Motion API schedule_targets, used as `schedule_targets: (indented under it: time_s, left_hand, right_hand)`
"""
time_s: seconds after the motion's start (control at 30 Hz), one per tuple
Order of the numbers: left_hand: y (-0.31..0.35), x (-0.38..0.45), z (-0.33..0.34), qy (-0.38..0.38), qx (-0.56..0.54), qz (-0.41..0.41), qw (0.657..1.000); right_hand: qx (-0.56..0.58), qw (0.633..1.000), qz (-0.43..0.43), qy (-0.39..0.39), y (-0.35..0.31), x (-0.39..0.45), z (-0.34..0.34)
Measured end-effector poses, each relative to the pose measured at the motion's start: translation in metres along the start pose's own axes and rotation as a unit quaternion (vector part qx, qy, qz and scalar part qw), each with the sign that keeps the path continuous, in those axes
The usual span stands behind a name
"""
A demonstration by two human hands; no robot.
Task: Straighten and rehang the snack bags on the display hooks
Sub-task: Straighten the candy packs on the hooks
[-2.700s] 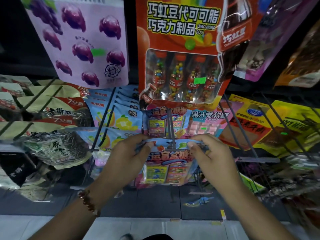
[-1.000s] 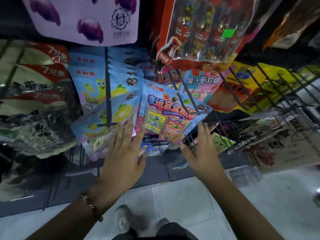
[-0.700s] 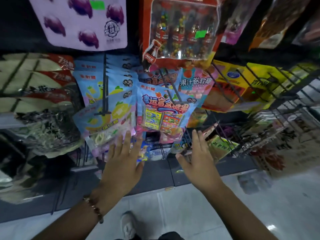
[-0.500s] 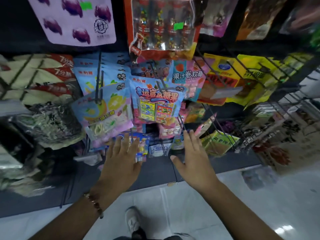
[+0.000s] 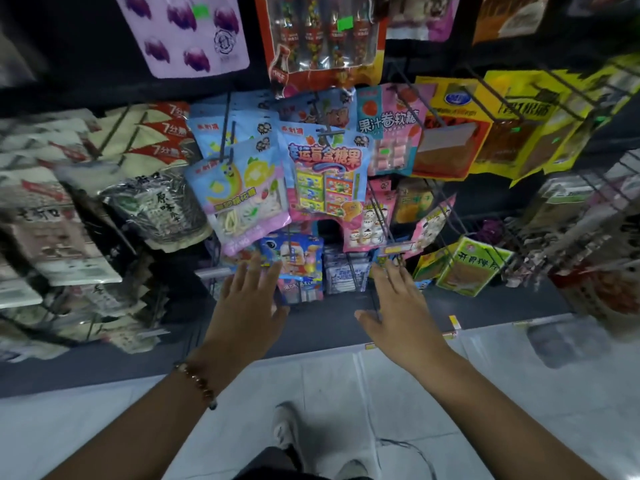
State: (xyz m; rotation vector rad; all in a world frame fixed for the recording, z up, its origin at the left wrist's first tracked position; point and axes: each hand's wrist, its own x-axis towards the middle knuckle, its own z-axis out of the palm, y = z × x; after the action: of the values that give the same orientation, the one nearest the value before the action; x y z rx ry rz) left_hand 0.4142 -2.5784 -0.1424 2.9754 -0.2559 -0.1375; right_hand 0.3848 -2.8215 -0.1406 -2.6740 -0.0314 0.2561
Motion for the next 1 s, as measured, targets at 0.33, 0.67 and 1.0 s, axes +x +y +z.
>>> schedule_targets:
  time_s: [0.33,0.67,1.0]
  left_hand:
    - [-0.043,-0.014,0.001,-0.022,0.015,-0.005,1.000]
    - [-0.094,0.022,0.013,-0.058,-0.006,0.097,0.994]
    - [-0.101,0.093,0.091,-0.010,-0.038,0.067,0.997]
  right_hand:
    - [-0.014,1.000,-0.014,-0.021,-0.042,0.011,0.024]
    - [0.006,0.999,0.050,-0.003,-0.095,0.053,0.075]
    - [-0.023,0.999,0.002,0.026,-0.062,0.139,0.120]
